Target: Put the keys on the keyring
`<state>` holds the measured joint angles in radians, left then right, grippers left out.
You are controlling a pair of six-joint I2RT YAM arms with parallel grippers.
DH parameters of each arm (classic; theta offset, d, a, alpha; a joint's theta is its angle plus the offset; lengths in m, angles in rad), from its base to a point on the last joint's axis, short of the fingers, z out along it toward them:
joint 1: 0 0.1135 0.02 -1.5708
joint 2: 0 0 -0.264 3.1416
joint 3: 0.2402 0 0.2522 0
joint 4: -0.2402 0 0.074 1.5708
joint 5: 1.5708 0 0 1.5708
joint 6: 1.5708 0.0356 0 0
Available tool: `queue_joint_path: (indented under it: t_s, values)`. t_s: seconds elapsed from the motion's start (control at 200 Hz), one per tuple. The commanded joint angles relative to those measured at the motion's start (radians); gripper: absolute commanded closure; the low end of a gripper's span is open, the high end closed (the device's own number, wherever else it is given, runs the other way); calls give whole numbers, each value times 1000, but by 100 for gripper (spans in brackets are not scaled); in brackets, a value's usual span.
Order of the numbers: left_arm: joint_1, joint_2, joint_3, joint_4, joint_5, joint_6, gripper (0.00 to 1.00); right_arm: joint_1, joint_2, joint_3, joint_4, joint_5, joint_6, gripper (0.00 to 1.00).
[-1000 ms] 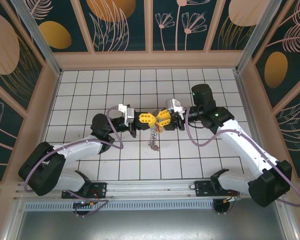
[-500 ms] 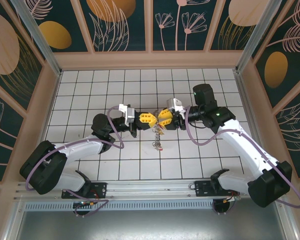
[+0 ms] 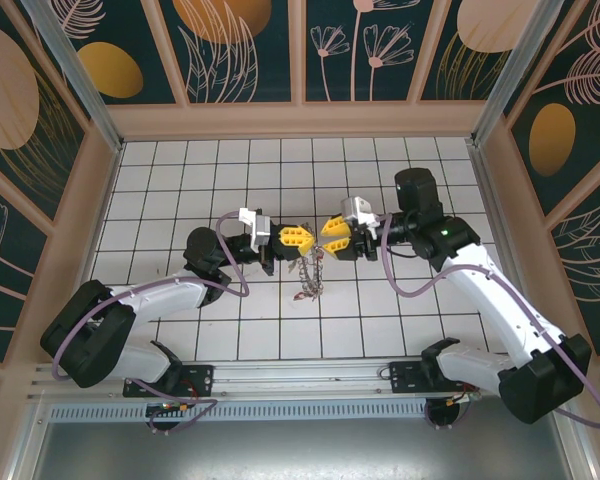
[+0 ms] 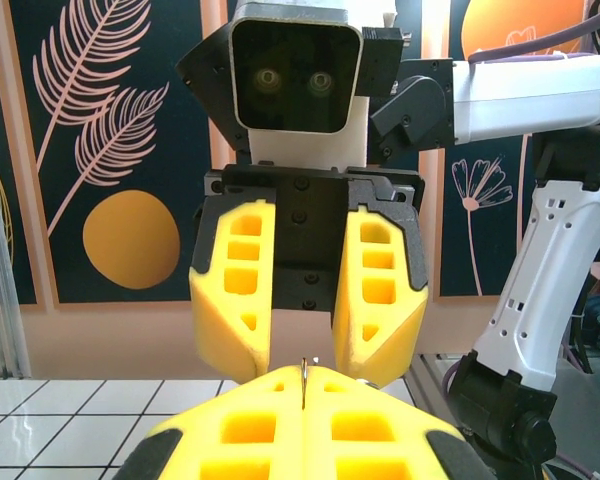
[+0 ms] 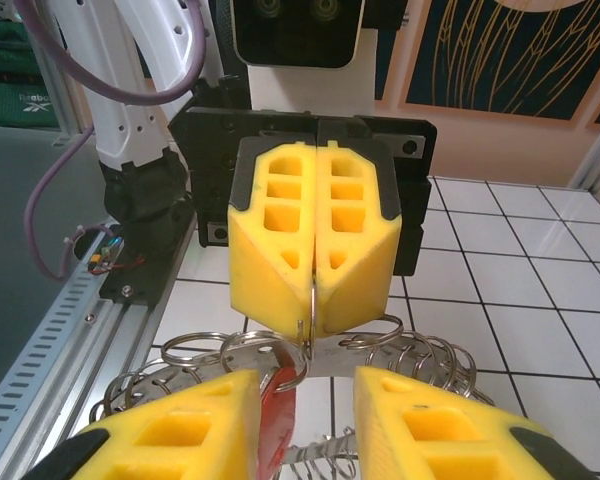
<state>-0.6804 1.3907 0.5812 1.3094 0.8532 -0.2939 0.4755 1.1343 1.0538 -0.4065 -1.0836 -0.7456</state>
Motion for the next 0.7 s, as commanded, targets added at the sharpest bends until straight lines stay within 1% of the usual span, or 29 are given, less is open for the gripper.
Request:
queue_joint_path:
  t_s: [0.0, 0.07, 0.28, 0.305, 0.37, 0.46, 0.581, 0.601, 0.616, 0.696]
  values:
    - [-3, -4, 23, 68, 1, -15, 100, 21, 27, 34, 27, -45, -8, 70]
    - [-2, 0, 26, 70, -1, -17, 100, 34, 41, 38, 36, -43, -6, 70]
    - [-4, 10, 34, 70, 4, -18, 100, 52, 59, 43, 61, -23, 5, 76]
    - [-4, 11, 34, 70, 6, -18, 100, 52, 58, 44, 61, -21, 5, 77]
    - [-3, 15, 34, 74, 6, -23, 100, 52, 60, 46, 58, -16, 4, 85]
    - [-2, 19, 33, 88, 3, -30, 100, 56, 61, 43, 64, -10, 11, 89]
    - [-5, 32, 29, 129, -5, -59, 100, 66, 70, 28, 86, -4, 21, 90]
    - [-4, 33, 28, 134, -7, -61, 100, 66, 72, 25, 91, -3, 22, 92]
    - [-5, 35, 29, 139, -9, -65, 100, 85, 73, 22, 94, -2, 24, 92]
    - [-4, 37, 26, 148, -16, -76, 100, 93, 76, 17, 102, 5, 28, 98]
